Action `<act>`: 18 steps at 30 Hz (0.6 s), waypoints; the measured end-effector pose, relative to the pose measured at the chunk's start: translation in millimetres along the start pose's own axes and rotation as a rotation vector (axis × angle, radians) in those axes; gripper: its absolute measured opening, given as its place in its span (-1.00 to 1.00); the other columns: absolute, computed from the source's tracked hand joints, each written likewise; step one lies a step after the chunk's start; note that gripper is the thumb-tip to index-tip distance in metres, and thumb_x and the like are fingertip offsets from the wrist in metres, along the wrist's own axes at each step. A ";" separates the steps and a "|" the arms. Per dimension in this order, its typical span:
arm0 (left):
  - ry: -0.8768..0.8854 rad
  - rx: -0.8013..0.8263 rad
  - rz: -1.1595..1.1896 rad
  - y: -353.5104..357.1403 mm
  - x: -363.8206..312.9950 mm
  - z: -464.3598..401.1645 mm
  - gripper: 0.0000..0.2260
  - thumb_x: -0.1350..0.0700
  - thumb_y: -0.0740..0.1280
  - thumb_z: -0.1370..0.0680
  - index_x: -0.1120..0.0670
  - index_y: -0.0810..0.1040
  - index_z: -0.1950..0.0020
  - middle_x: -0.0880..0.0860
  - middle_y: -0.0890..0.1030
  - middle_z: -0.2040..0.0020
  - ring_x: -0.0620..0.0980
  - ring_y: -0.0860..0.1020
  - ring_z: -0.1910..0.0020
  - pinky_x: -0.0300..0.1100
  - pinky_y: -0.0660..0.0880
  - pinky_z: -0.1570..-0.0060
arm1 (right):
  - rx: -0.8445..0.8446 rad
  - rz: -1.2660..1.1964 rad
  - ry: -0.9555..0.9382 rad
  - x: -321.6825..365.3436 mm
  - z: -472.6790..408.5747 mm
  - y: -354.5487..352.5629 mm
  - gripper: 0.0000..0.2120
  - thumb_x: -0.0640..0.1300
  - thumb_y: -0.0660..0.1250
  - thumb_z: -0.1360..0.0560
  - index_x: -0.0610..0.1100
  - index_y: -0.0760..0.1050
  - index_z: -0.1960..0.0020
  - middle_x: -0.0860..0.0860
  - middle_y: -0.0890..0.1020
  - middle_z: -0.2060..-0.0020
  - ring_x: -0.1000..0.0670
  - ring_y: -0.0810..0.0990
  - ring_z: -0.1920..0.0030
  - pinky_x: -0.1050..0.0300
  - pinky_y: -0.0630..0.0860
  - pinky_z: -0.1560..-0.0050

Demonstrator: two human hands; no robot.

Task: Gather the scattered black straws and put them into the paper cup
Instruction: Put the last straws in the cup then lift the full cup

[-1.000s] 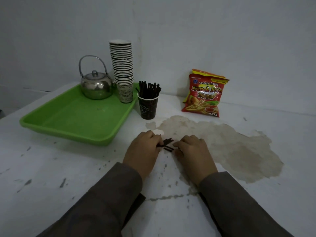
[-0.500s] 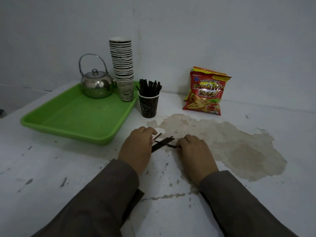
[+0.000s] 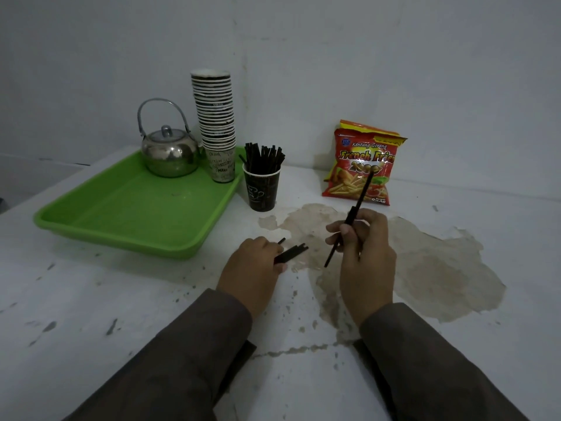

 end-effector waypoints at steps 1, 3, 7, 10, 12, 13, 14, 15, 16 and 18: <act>0.004 0.012 -0.013 1.7 -0.4 -0.3 -0.76 0.08 0.27 -0.52 0.08 0.51 -0.17 0.06 0.53 -0.02 0.01 0.41 -0.03 -0.23 0.30 0.04 | 0.003 -0.019 0.009 -1.3 0.5 1.4 -0.78 -0.19 0.12 -0.57 0.14 0.28 -0.04 0.25 0.57 0.20 0.23 0.59 0.19 0.47 0.49 0.18; 0.004 0.011 -0.015 2.3 -0.6 -0.7 -0.79 0.11 0.25 -0.54 0.08 0.53 -0.14 0.07 0.53 -0.01 0.01 0.41 -0.02 -0.24 0.29 0.05 | 0.027 -0.025 0.039 -6.2 2.1 5.9 -0.76 -0.20 0.14 -0.57 0.09 0.32 -0.14 0.24 0.59 0.19 0.21 0.60 0.18 0.43 0.51 0.14; 0.023 0.009 -0.024 3.1 -4.2 0.4 -0.81 0.14 0.21 -0.55 0.08 0.54 -0.12 0.07 0.54 0.00 0.01 0.42 -0.02 -0.24 0.30 0.04 | 0.097 -0.062 0.120 -18.6 6.4 13.5 -0.77 -0.20 0.16 -0.56 0.12 0.41 -0.06 0.20 0.62 0.19 0.21 0.60 0.18 0.42 0.52 0.16; 0.015 0.004 -0.008 1.8 -5.9 1.1 -0.81 0.15 0.20 -0.54 0.08 0.54 -0.10 0.07 0.54 0.01 0.00 0.43 -0.01 -0.23 0.33 0.04 | 0.136 -0.074 0.155 -22.1 7.9 16.5 -0.76 -0.18 0.17 -0.56 0.18 0.40 0.02 0.17 0.63 0.19 0.21 0.60 0.16 0.47 0.49 0.22; 0.009 -0.010 0.005 0.0 -6.8 1.3 -0.82 0.16 0.21 -0.53 0.09 0.54 -0.08 0.07 0.54 0.02 0.00 0.43 0.00 -0.24 0.33 0.05 | 0.137 -0.074 0.163 -22.3 8.2 16.7 -0.76 -0.16 0.17 -0.56 0.21 0.40 0.07 0.17 0.63 0.21 0.23 0.60 0.16 0.48 0.48 0.24; 0.009 -0.017 0.011 -0.7 -7.5 1.7 -0.82 0.16 0.22 -0.53 0.09 0.54 -0.07 0.07 0.54 0.03 0.00 0.44 0.01 -0.24 0.33 0.06 | 0.134 -0.076 0.167 -22.1 8.2 16.6 -0.76 -0.16 0.18 -0.56 0.20 0.40 0.09 0.18 0.63 0.21 0.25 0.59 0.15 0.49 0.47 0.23; 0.009 -0.024 0.018 -1.4 -8.1 2.1 -0.83 0.17 0.22 -0.52 0.10 0.55 -0.05 0.07 0.54 0.04 0.01 0.44 0.02 -0.25 0.32 0.08 | 0.129 -0.076 0.169 -22.0 8.2 16.3 -0.77 -0.15 0.18 -0.55 0.20 0.39 0.11 0.18 0.63 0.22 0.28 0.58 0.14 0.51 0.46 0.23; 0.009 -0.029 0.027 -2.1 -9.0 2.5 -0.84 0.17 0.23 -0.51 0.10 0.55 -0.04 0.07 0.54 0.05 0.01 0.44 0.03 -0.26 0.32 0.09 | 0.121 -0.072 0.168 -21.7 8.0 15.5 -0.77 -0.15 0.17 -0.55 0.20 0.39 0.12 0.19 0.62 0.23 0.30 0.57 0.13 0.53 0.44 0.22; 0.009 -0.033 0.038 -2.9 -10.1 3.0 -0.85 0.17 0.24 -0.51 0.11 0.55 -0.03 0.08 0.54 0.06 0.01 0.44 0.03 -0.27 0.32 0.11 | 0.108 -0.068 0.165 -21.2 7.5 14.2 -0.77 -0.14 0.17 -0.56 0.19 0.38 0.12 0.21 0.62 0.24 0.33 0.56 0.12 0.55 0.42 0.21; 0.016 -0.050 0.072 -5.5 -12.3 3.4 -0.86 0.18 0.25 -0.50 0.12 0.54 -0.02 0.08 0.54 0.06 -0.01 0.44 0.04 -0.31 0.30 0.13 | 0.074 -0.070 0.159 -20.2 6.5 10.7 -0.78 -0.14 0.17 -0.56 0.19 0.37 0.13 0.23 0.62 0.25 0.37 0.54 0.12 0.59 0.39 0.21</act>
Point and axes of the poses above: each hand's wrist, its own z-axis away from the middle knuckle, its own y-axis out of the palm, x = y × z, the point moved 7 cm from there along -z, towards the middle knuckle
